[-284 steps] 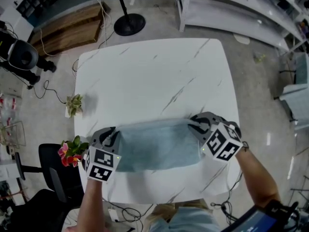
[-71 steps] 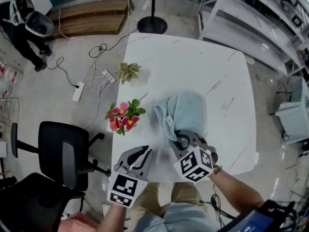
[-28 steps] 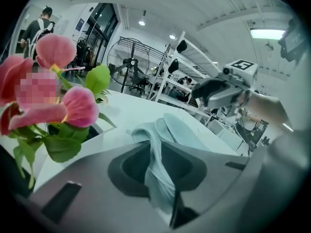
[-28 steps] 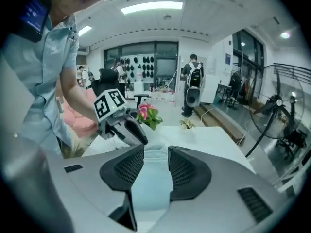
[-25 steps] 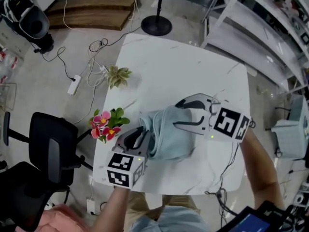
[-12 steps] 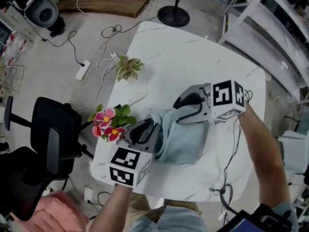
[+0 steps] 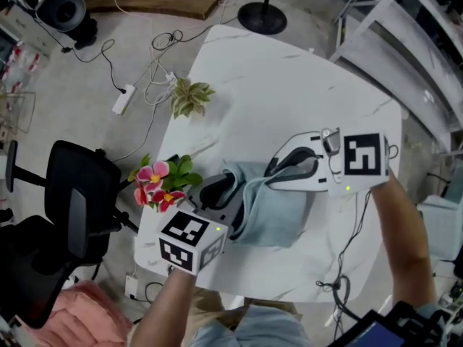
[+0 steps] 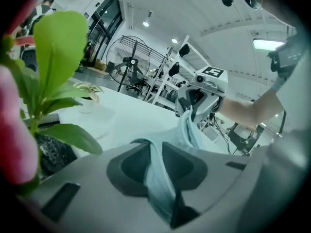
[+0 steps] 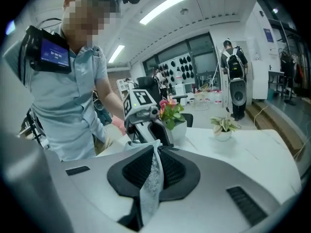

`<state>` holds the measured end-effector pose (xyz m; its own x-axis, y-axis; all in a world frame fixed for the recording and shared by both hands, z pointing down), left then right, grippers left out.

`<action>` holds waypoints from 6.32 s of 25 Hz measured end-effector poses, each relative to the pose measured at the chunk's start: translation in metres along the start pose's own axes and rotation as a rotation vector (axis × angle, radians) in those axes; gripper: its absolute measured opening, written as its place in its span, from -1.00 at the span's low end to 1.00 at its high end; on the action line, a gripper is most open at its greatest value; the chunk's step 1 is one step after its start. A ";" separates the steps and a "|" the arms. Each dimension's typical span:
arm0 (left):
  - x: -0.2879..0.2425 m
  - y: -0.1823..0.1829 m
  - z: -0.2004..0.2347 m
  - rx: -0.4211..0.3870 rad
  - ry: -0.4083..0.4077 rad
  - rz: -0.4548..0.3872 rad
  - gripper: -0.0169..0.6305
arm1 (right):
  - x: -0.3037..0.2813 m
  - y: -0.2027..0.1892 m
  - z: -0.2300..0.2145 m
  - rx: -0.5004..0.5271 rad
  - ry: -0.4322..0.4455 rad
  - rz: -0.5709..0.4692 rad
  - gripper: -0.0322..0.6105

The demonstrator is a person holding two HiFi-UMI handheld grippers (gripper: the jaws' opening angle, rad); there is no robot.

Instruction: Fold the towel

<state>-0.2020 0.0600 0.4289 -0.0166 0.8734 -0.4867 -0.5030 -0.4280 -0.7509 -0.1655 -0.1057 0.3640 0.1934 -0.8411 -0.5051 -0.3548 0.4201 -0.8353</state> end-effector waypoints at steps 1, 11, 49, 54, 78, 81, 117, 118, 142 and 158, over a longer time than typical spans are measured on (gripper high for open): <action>-0.002 0.001 -0.001 0.002 -0.019 -0.008 -0.68 | 0.002 0.007 0.002 0.005 0.004 -0.029 -0.78; -0.001 -0.005 0.006 0.030 -0.014 0.050 -0.72 | -0.034 0.007 -0.040 -0.037 -0.043 0.000 -0.79; 0.062 -0.039 -0.074 0.185 0.131 0.022 -0.79 | -0.008 -0.031 0.030 -0.129 -0.327 0.014 -0.69; 0.063 -0.073 -0.065 0.422 0.092 0.012 -0.79 | -0.021 -0.012 0.015 -0.130 -0.358 -0.097 -0.69; 0.049 -0.081 -0.052 0.427 0.100 0.048 -0.79 | -0.103 -0.019 -0.061 -0.112 0.340 0.307 -0.18; 0.052 -0.075 -0.053 0.391 0.105 0.033 -0.79 | -0.097 -0.015 -0.056 -0.084 0.344 0.260 -0.55; 0.006 -0.062 -0.036 0.584 -0.011 0.021 -0.82 | 0.004 -0.023 0.057 -0.234 -0.108 0.079 -0.71; 0.007 -0.062 -0.035 0.581 -0.015 0.027 -0.82 | -0.011 -0.037 0.072 -0.246 -0.092 0.100 -0.70; 0.011 -0.065 -0.031 0.550 -0.033 0.081 -0.82 | 0.021 -0.019 -0.025 -0.004 -0.398 -0.048 -0.82; 0.011 -0.069 -0.028 0.636 -0.010 0.037 -0.83 | -0.020 -0.030 -0.057 -0.106 -0.510 0.112 -0.49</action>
<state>-0.1434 0.0929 0.4630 -0.0501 0.8644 -0.5004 -0.9167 -0.2387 -0.3205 -0.2107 -0.1203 0.4113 0.5598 -0.5098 -0.6533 -0.4841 0.4386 -0.7571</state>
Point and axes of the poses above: the fingertips, and each gripper's own axes: x backward along the fingers, z to its left, y out of its top, the point moved 9 cm from there along x, backward along the fingers
